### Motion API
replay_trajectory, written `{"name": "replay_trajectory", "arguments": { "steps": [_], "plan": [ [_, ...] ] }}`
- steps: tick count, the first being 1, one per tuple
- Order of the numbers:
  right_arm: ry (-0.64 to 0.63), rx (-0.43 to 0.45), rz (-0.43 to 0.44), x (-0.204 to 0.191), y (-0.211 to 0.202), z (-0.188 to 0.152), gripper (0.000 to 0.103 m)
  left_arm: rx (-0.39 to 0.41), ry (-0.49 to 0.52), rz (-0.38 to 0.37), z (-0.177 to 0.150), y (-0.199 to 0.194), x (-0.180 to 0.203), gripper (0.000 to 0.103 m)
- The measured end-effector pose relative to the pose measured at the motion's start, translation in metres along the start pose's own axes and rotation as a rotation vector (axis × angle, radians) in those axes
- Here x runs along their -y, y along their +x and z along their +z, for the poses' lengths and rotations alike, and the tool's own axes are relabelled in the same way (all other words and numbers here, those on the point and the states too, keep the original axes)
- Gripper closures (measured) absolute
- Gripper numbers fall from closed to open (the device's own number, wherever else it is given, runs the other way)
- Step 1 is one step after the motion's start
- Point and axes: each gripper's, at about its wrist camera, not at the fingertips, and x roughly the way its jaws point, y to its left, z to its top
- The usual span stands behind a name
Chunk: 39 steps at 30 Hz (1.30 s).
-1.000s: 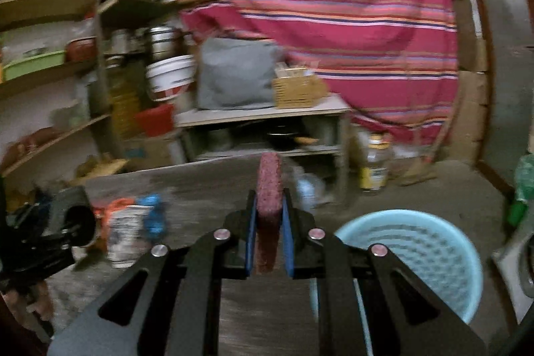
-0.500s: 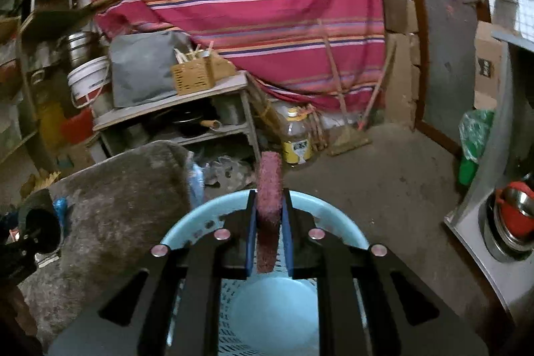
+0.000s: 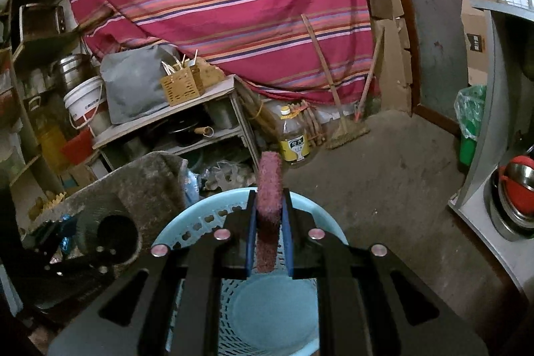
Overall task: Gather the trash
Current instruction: 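Carry the sponge and cup to the blue basket and release both, then grasp the white tissue with the left tool while the right tool reaches the snack bag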
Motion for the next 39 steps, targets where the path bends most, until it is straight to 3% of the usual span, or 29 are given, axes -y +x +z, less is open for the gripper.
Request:
{"name": "replay_trajectory", "arguments": {
  "steps": [4, 6, 8, 11, 21, 23, 24, 25, 29, 33, 39],
  "plan": [
    [-0.002, -0.003, -0.003, 0.001, 0.000, -0.002, 0.089, -0.011, 0.008, -0.023, 0.002, 0.007, 0.007, 0.030],
    [-0.002, -0.005, -0.004, 0.000, 0.000, -0.003, 0.089, -0.012, 0.009, -0.035, 0.005, 0.009, 0.007, 0.025],
    [-0.001, -0.006, -0.006, 0.001, 0.000, -0.004, 0.089, -0.002, -0.005, -0.048, 0.008, 0.007, 0.005, 0.012],
    [0.011, -0.012, -0.008, 0.000, 0.003, -0.004, 0.089, 0.009, -0.028, -0.054, 0.012, 0.001, -0.003, 0.011],
    [-0.020, -0.072, 0.012, -0.034, 0.031, -0.015, 0.086, 0.045, -0.074, 0.083, -0.007, -0.049, -0.080, 0.005],
    [-0.025, -0.090, 0.011, -0.043, 0.035, -0.017, 0.063, 0.045, -0.079, 0.120, -0.015, -0.060, -0.101, 0.005],
    [-0.026, -0.094, -0.006, -0.048, 0.037, -0.019, 0.037, 0.043, -0.086, 0.151, -0.022, -0.068, -0.116, 0.005],
    [-0.027, -0.088, -0.022, -0.051, 0.037, -0.019, 0.032, 0.041, -0.091, 0.164, -0.025, -0.072, -0.125, 0.005],
    [-0.028, -0.088, -0.047, -0.069, 0.037, -0.023, 0.032, 0.025, -0.103, 0.252, -0.047, -0.092, -0.172, 0.005],
    [-0.102, -0.070, -0.081, -0.100, 0.032, -0.030, 0.022, 0.013, -0.143, 0.327, -0.072, -0.111, -0.225, 0.005],
    [-0.181, -0.071, -0.058, -0.150, 0.028, -0.044, 0.018, -0.011, -0.187, 0.422, -0.103, -0.123, -0.284, 0.005]
  ]
}}
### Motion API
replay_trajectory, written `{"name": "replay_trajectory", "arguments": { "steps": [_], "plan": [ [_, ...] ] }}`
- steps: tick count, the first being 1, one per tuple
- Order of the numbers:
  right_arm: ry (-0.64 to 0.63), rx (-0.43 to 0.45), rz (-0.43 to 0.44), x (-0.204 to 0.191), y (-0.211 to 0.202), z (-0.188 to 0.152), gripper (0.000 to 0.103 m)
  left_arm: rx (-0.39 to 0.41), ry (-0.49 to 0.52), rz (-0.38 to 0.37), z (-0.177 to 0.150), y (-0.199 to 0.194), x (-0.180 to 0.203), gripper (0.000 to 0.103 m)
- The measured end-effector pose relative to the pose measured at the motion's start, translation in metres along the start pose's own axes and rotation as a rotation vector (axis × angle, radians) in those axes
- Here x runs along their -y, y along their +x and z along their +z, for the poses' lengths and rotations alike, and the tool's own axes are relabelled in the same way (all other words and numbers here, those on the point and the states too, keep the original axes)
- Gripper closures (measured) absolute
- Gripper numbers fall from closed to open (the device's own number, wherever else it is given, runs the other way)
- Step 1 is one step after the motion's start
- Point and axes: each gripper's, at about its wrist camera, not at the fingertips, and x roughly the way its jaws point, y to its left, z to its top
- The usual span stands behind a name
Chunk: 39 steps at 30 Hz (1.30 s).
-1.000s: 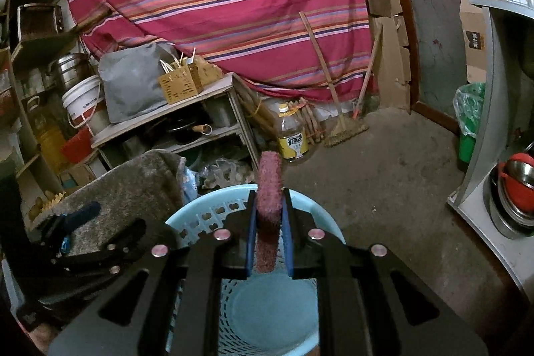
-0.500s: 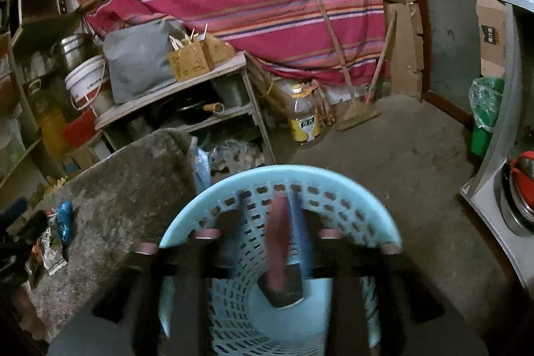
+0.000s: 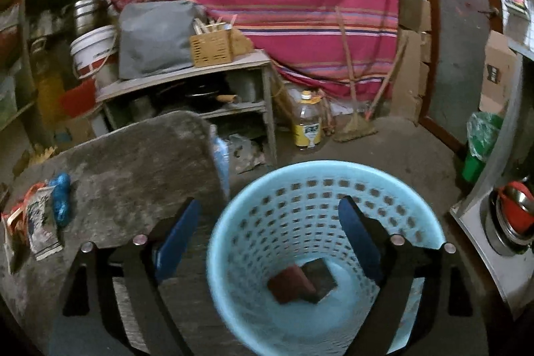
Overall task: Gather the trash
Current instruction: 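Grasp the white tissue with the left tool while the right tool reaches the snack bag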
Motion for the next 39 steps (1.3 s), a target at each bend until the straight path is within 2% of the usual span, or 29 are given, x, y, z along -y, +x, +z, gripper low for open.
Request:
{"name": "replay_trajectory", "arguments": {
  "steps": [3, 8, 11, 17, 21, 24, 26, 29, 32, 36, 39],
  "plan": [
    [-0.019, 0.004, 0.020, -0.027, -0.005, -0.002, 0.017, -0.015, -0.038, 0.012, -0.009, 0.005, -0.025, 0.005],
    [-0.021, -0.001, 0.052, -0.060, -0.008, -0.005, 0.012, -0.053, -0.043, 0.027, -0.026, 0.017, -0.052, 0.005],
    [-0.063, -0.002, 0.068, -0.087, -0.007, -0.007, 0.012, -0.088, -0.063, 0.001, -0.036, 0.025, -0.064, 0.005],
    [-0.105, -0.027, 0.118, -0.130, 0.002, -0.013, 0.012, -0.148, -0.063, 0.006, -0.055, 0.041, -0.073, 0.006],
    [-0.131, -0.056, 0.162, -0.158, 0.010, -0.019, 0.012, -0.162, -0.042, 0.022, -0.056, 0.049, -0.071, 0.014],
    [-0.153, -0.062, 0.185, -0.177, 0.013, -0.023, 0.012, -0.186, -0.049, 0.004, -0.056, 0.057, -0.073, 0.031],
    [-0.169, -0.066, 0.209, -0.190, 0.013, -0.025, 0.012, -0.204, -0.048, -0.029, -0.056, 0.061, -0.073, 0.063],
    [-0.190, -0.074, 0.241, -0.208, 0.014, -0.030, 0.012, -0.194, -0.033, -0.035, -0.054, 0.060, -0.073, 0.085],
    [-0.214, -0.083, 0.267, -0.225, 0.014, -0.033, 0.012, -0.173, -0.026, -0.027, -0.049, 0.054, -0.075, 0.093],
    [-0.205, -0.109, 0.328, -0.243, 0.016, -0.038, 0.012, -0.127, -0.031, 0.013, -0.039, 0.039, -0.089, 0.094],
    [-0.225, -0.123, 0.343, -0.258, 0.019, -0.044, 0.012, -0.100, -0.045, 0.044, -0.034, 0.030, -0.104, 0.095]
  ]
}}
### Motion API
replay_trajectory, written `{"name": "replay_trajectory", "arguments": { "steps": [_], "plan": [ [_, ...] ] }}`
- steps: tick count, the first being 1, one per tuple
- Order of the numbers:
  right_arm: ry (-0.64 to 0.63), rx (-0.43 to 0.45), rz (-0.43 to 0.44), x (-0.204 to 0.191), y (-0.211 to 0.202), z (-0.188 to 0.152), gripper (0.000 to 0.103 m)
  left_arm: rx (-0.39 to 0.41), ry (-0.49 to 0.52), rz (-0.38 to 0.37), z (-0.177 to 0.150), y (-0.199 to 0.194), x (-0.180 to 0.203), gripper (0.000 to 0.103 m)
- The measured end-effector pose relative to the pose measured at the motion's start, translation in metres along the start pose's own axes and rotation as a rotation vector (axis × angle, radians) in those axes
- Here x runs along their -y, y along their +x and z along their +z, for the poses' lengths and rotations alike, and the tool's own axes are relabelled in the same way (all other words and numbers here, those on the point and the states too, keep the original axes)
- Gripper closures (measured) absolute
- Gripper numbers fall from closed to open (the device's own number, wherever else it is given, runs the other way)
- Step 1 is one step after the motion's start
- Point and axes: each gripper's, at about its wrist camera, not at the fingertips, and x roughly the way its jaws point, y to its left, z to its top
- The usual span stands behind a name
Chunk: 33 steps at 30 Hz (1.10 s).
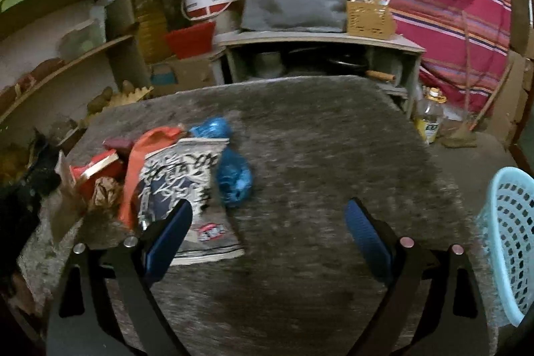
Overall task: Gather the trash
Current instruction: 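Grasp the white tissue with the left tool while the right tool reaches the snack bag, then close the right tool on the printed snack bag and lift it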
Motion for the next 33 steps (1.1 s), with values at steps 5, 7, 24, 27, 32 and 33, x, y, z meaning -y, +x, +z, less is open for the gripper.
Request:
{"name": "replay_trajectory", "arguments": {
  "steps": [5, 7, 24, 27, 32, 33],
  "plan": [
    [-0.043, -0.020, -0.002, -0.019, 0.012, -0.003, 0.012, 0.004, -0.032, 0.042, 0.003, 0.000, -0.023, 0.096],
    [-0.060, -0.027, -0.010, -0.026, 0.018, -0.004, 0.012, 0.000, -0.035, 0.063, 0.002, 0.001, -0.030, 0.096],
    [-0.092, -0.105, 0.073, -0.037, 0.040, -0.003, 0.056, -0.008, -0.030, 0.092, 0.000, 0.005, -0.040, 0.096],
    [-0.110, -0.117, 0.119, -0.044, 0.043, -0.005, 0.081, -0.013, -0.033, 0.091, 0.002, 0.006, -0.037, 0.096],
    [-0.147, -0.082, 0.122, -0.051, 0.030, -0.004, 0.092, 0.003, -0.031, 0.097, 0.006, 0.000, -0.029, 0.096],
    [-0.151, -0.073, 0.117, -0.051, 0.026, -0.004, 0.092, 0.007, -0.028, 0.100, 0.007, -0.001, -0.027, 0.096]
  ]
}}
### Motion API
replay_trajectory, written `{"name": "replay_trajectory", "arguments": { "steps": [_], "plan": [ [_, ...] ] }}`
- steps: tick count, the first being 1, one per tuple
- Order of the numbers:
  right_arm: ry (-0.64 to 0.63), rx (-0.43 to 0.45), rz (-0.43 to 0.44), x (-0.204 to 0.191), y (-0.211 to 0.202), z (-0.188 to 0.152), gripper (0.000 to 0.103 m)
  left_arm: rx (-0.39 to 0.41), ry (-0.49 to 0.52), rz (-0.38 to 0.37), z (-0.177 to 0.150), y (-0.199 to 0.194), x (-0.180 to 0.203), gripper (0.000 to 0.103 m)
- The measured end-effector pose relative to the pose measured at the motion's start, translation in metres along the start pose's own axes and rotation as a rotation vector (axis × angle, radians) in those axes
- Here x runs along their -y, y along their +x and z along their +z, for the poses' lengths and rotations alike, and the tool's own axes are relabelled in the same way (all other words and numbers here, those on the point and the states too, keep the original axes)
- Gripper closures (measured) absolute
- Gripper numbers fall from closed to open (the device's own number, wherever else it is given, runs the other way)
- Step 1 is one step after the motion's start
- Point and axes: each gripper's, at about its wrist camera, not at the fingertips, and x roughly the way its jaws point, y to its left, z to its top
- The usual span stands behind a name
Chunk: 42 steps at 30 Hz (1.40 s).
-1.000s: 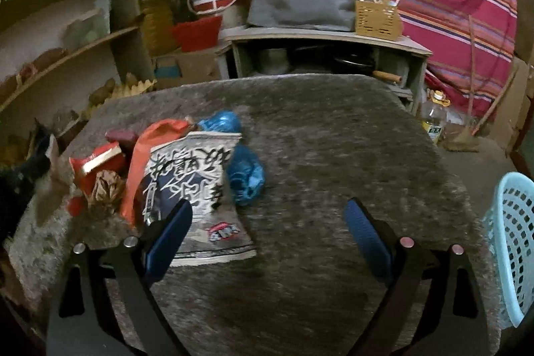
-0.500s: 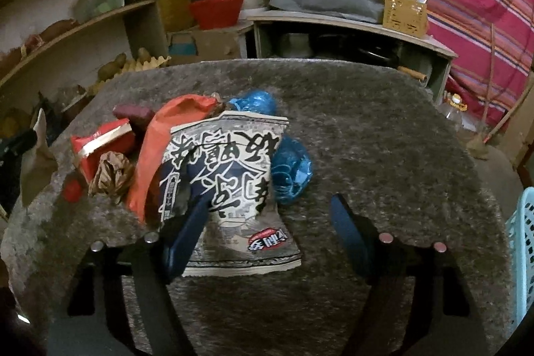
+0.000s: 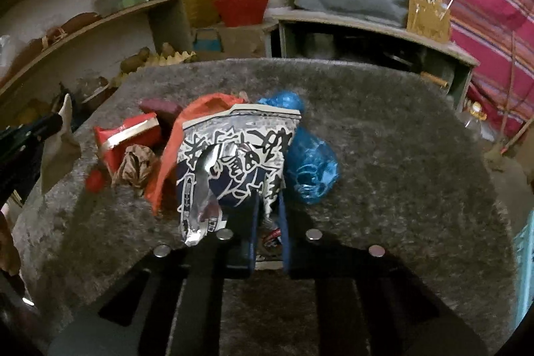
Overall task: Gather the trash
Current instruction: 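Close the right tool on the printed snack bag and lift it, then carry the snack bag and tissue over the blue basket and release both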
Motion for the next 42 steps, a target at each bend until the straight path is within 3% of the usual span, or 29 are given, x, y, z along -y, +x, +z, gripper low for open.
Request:
{"name": "replay_trajectory", "arguments": {
  "steps": [8, 17, 27, 42],
  "plan": [
    [0.048, 0.080, -0.065, 0.035, -0.047, 0.003, 0.093, 0.053, 0.030, -0.012, 0.009, -0.020, 0.025, 0.096],
    [0.155, 0.126, -0.197, 0.107, -0.090, -0.004, 0.093, 0.107, 0.033, -0.074, 0.033, -0.045, 0.075, 0.096],
    [0.261, 0.160, -0.380, 0.206, -0.147, -0.031, 0.092, 0.172, 0.100, -0.173, 0.060, -0.071, 0.162, 0.096],
    [0.445, 0.159, -0.520, 0.326, -0.203, -0.085, 0.092, 0.190, 0.183, -0.373, 0.068, -0.091, 0.307, 0.096]
  ]
}}
